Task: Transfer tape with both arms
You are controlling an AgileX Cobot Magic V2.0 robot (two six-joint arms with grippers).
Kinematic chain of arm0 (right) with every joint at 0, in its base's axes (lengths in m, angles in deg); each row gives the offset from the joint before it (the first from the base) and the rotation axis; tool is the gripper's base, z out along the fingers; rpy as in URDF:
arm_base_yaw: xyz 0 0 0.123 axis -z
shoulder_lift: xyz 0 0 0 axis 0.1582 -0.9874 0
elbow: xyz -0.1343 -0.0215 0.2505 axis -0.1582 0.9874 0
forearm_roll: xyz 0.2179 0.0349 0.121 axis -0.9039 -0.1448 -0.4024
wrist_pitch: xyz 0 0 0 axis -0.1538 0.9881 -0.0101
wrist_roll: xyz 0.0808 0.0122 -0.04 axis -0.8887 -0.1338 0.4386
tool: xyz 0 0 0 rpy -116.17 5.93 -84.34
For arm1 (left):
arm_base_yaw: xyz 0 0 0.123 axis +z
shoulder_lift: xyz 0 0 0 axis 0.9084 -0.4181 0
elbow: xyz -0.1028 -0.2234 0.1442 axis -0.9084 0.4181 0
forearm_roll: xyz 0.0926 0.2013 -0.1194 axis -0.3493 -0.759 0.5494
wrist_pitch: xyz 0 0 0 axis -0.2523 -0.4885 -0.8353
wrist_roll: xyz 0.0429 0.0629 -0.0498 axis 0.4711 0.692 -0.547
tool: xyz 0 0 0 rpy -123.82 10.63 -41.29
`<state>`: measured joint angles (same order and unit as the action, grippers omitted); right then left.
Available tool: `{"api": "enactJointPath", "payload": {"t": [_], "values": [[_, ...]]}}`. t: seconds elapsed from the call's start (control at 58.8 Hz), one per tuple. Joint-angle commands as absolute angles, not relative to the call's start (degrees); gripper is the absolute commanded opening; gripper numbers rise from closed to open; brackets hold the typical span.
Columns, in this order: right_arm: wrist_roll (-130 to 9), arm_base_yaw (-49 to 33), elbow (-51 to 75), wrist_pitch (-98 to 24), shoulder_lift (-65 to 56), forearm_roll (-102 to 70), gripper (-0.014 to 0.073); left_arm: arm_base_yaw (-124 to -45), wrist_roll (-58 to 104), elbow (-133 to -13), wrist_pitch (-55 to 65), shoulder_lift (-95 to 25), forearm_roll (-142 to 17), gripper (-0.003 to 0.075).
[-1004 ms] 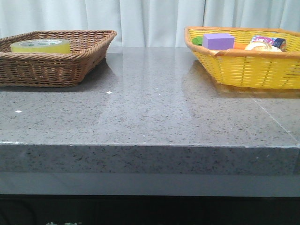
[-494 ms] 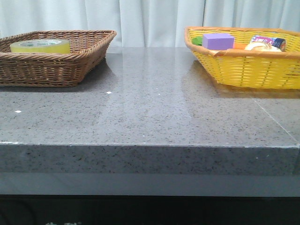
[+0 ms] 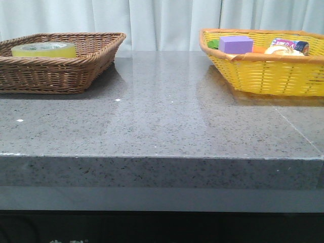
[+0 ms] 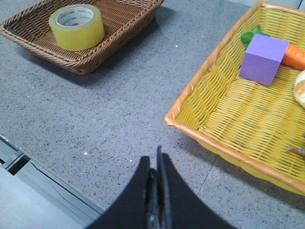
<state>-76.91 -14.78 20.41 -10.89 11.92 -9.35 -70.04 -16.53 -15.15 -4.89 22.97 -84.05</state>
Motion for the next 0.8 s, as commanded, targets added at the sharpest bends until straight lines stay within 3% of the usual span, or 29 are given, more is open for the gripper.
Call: {"api": "enactJointPath", "payload": {"t": [0.0,0.63,0.783], "values": [[-76.73,-14.54,18.96,-14.52,12.02,-9.18,-0.0068,-69.98,-16.53,-13.02,-9.52,23.93,-83.34,-0.0020],[-76.73,-14.35,19.94,-15.15,12.89,-8.89,-0.0068,-69.98,-16.53,-13.02,-9.52,23.93,-83.34,-0.0020],[-76.27,-5.90,29.47,-26.86,20.90,-7.44,-0.0068,-69.98,-16.53,-13.02,-9.52,23.93,-83.34,-0.0020]]}}
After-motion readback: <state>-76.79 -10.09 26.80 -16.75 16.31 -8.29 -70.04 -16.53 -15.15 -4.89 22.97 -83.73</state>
